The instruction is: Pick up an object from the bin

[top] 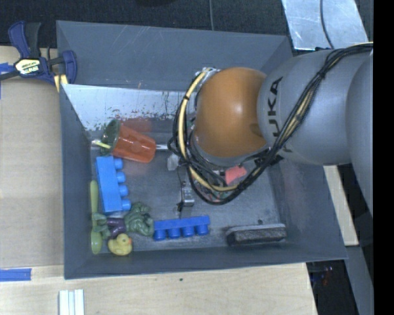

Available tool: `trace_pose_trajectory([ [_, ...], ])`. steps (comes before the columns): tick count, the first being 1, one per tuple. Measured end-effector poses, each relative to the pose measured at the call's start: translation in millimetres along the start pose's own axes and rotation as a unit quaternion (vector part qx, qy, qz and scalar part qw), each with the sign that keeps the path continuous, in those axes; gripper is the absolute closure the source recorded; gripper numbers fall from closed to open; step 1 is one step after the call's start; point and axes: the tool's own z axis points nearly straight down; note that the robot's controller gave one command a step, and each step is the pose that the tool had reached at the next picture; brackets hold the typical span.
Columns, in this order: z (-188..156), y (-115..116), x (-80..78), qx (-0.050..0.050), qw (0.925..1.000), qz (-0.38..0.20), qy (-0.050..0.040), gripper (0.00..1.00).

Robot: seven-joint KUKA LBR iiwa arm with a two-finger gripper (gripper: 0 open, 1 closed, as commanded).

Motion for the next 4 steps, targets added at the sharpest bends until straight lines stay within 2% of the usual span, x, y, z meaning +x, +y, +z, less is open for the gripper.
trace_pose_trajectory([
  [1,-4.6,-0.4,-2.0,-0.001,1.0000,0.001,-0.0042,0.00],
  [2,17.8,0.9,-14.3,-0.002,0.9959,0.091,-0.0050,0.00],
  [3,3.0,-48.6,34.6,0.000,0.9856,0.169,-0.0026,0.00],
  [4,-4.0,-46.0,-5.2,-0.002,0.9747,0.223,-0.0047,0.00],
])
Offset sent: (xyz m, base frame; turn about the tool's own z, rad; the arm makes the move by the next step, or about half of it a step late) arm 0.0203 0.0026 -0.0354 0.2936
